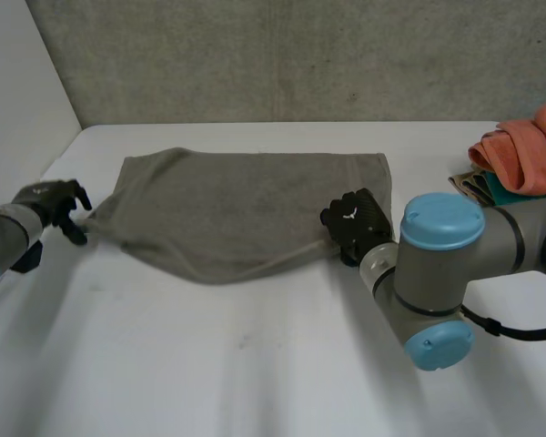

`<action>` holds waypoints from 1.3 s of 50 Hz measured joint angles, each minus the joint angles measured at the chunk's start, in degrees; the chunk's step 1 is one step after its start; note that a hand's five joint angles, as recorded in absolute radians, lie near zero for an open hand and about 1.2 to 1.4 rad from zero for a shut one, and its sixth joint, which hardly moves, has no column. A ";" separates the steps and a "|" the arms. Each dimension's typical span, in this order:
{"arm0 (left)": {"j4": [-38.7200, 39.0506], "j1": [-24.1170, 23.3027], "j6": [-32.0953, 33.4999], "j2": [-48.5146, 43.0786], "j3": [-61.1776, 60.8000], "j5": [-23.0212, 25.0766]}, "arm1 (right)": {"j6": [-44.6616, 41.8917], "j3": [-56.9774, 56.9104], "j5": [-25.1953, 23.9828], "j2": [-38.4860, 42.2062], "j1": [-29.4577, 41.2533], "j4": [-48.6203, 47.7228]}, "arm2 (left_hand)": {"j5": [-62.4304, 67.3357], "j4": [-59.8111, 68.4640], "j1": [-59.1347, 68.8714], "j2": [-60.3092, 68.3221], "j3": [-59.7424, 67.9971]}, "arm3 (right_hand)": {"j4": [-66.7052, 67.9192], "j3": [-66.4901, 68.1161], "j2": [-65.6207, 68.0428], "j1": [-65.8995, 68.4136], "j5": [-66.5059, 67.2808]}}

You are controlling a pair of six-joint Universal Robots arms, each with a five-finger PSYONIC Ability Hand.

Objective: Fold the laundry.

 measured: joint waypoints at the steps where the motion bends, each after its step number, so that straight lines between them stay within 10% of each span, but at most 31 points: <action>1: 0.00 0.00 0.00 0.00 0.00 0.00 | 0.00 0.00 0.00 0.00 0.00 0.00 | 0.00 0.00 0.00 0.00 0.00 | 0.00 0.00 0.00 0.00 0.00; 9: -5.92 1.28 4.76 2.02 -1.83 -1.45 | 1.84 1.05 1.26 -0.69 1.12 0.00 | -15.40 -14.94 -13.82 -15.06 -15.06 | 0.00 0.00 0.00 0.00 0.00; 28: 9.32 -4.62 17.03 18.55 -23.81 -0.64 | 2.28 2.41 1.37 -1.33 1.90 -0.01 | -16.80 -16.86 -15.59 -16.98 -16.97 | 0.00 0.00 0.00 0.00 0.00; 65: 8.53 -0.12 28.99 4.89 -16.30 7.76 | 1.99 3.99 0.91 -1.75 1.67 -0.26 | 5.67 5.97 7.03 5.39 5.40 | 0.00 0.00 0.00 0.00 0.00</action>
